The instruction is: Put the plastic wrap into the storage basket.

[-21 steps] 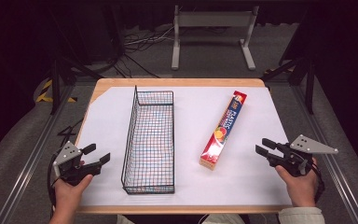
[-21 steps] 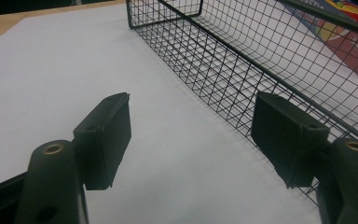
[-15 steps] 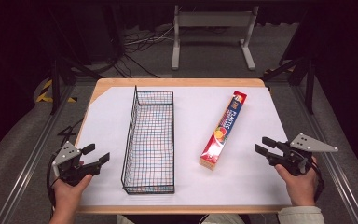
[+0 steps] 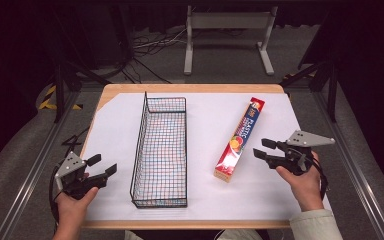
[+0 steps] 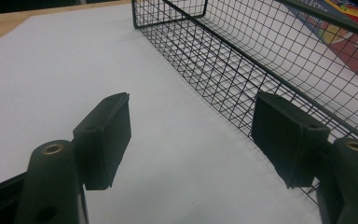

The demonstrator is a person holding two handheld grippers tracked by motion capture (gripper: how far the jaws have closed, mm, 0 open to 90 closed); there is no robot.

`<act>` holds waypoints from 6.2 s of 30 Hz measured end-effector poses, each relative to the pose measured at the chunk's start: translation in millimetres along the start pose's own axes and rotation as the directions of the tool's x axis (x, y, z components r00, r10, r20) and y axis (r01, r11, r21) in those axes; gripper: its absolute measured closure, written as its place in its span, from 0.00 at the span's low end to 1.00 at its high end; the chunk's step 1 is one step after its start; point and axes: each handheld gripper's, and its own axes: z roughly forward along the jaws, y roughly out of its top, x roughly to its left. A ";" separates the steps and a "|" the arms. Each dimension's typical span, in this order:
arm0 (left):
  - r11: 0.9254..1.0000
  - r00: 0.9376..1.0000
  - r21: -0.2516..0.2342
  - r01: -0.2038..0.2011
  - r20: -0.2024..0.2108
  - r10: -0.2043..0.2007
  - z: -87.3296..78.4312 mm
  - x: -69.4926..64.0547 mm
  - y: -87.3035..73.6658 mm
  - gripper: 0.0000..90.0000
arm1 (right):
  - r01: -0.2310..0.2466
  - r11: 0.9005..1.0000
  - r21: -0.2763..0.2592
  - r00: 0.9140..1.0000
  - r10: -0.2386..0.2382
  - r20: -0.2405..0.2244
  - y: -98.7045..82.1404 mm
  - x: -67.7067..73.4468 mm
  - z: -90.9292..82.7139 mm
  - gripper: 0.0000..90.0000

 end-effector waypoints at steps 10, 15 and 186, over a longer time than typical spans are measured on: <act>1.000 1.000 -0.004 0.004 0.004 -0.004 0.3 1.6 0.1 0.32 | 0.043 0.999 0.026 0.999 -0.043 -0.026 28.1 9.1 36.2 0.56; 1.000 1.000 -0.007 0.005 0.007 -0.005 0.8 0.6 1.2 0.32 | 0.074 0.996 0.047 0.996 -0.072 -0.053 40.8 14.5 54.7 0.57; 1.000 1.000 0.004 0.029 0.002 -0.029 12.2 4.0 5.4 0.31 | -0.203 0.977 0.063 0.973 0.194 0.125 21.9 -26.8 -13.4 0.44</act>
